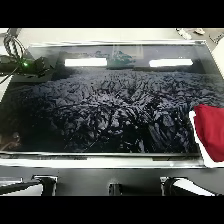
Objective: Fold the clothes and pants, and hang the long-sleeved shirts on hangers.
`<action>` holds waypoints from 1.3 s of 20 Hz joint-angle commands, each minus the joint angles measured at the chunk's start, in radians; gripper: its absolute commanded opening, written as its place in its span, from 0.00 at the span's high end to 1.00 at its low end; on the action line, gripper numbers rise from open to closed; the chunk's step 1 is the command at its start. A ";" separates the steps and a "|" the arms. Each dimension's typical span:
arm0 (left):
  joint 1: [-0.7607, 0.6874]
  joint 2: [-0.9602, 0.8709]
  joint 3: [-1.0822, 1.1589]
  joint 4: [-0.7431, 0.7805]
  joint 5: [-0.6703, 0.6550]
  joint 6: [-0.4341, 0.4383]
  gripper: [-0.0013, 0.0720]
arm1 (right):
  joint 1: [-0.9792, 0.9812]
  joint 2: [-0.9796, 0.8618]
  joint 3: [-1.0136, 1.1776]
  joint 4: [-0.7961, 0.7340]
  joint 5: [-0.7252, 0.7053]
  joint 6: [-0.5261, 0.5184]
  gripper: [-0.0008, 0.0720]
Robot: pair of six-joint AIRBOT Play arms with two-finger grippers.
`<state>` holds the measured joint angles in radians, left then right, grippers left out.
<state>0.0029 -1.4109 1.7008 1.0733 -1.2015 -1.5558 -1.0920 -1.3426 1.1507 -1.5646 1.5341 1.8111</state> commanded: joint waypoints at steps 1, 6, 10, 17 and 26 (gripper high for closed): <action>0.000 0.001 0.001 0.000 0.000 0.000 0.96 | 0.000 0.000 -0.013 -0.030 -0.003 -0.001 0.94; -0.003 0.001 0.010 0.000 -0.003 0.000 0.96 | 0.001 0.000 0.116 -0.025 0.053 -0.170 0.01; -0.013 -0.002 0.097 0.041 0.048 0.004 0.96 | 0.108 0.000 0.597 0.177 -0.298 -0.179 0.02; -0.179 -0.111 0.185 0.760 -0.167 -0.213 0.47 | 0.833 -0.123 0.754 0.065 -0.169 -0.139 0.04; -0.146 0.041 -0.359 0.429 -0.013 -0.172 0.03 | 1.022 -0.309 0.621 0.195 0.130 -0.136 0.04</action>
<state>-0.1448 -1.4166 1.4593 1.5204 -1.3106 -1.7172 -0.1020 -1.6348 1.8038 -1.3712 1.6424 1.6611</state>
